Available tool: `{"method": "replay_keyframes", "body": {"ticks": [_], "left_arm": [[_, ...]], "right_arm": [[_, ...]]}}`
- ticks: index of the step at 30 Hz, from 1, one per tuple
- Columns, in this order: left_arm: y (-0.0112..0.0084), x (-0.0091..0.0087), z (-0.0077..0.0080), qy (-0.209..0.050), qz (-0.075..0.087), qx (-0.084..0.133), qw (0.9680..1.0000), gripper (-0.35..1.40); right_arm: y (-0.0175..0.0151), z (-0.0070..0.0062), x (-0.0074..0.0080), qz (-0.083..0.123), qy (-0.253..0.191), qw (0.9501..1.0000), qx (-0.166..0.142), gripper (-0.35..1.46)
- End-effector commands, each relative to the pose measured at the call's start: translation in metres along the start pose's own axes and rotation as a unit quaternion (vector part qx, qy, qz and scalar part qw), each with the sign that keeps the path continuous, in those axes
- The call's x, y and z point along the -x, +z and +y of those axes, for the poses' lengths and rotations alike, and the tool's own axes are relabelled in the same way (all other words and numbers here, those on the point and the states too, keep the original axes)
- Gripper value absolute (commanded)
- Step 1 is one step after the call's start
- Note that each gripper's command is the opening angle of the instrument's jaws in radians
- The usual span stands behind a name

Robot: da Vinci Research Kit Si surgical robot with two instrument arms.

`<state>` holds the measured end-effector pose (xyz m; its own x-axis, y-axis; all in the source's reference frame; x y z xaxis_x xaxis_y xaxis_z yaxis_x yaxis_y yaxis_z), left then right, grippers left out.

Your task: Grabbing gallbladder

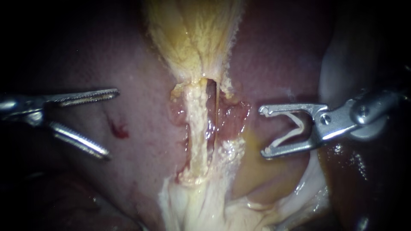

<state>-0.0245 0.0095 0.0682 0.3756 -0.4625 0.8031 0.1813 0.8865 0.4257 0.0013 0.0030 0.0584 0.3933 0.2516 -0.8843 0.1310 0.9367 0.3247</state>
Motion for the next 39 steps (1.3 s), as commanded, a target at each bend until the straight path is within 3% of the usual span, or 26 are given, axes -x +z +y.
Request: {"method": "replay_keyframes", "body": {"ticks": [1, 10, 14, 27, 34, 39], "left_arm": [[0.0000, 0.0000, 0.0000, 0.000, 0.000, 0.000, 1.0000, 0.94], [0.0007, 0.0019, -0.0004, -0.005, 0.000, 0.004, 1.0000, 0.89], [0.0021, 0.0034, -0.0007, -0.015, 0.002, 0.009, 0.9998, 0.88], [0.0075, 0.0069, 0.0000, -0.051, -0.016, 0.039, 0.9978, 0.76], [0.0106, 0.0072, 0.0007, -0.064, -0.016, 0.048, 0.9967, 0.69], [0.0111, 0.0062, 0.0015, -0.071, -0.016, 0.056, 0.9958, 0.62]], "right_arm": [[0.0000, 0.0000, 0.0000, 0.000, 0.000, 1.0000, 0.000, 0.50], [0.0000, 0.0000, 0.0000, 0.000, 0.000, 1.0000, 0.000, 0.50], [0.0001, 0.0000, 0.0000, 0.000, 0.000, 1.0000, 0.000, 0.50], [0.0002, 0.0001, -0.0001, 0.000, 0.000, 1.0000, 0.001, 0.50], [0.0002, 0.0001, -0.0001, 0.000, 0.000, 1.0000, 0.001, 0.50], [0.0003, 0.0001, -0.0001, 0.000, 0.000, 1.0000, 0.001, 0.50]]}}
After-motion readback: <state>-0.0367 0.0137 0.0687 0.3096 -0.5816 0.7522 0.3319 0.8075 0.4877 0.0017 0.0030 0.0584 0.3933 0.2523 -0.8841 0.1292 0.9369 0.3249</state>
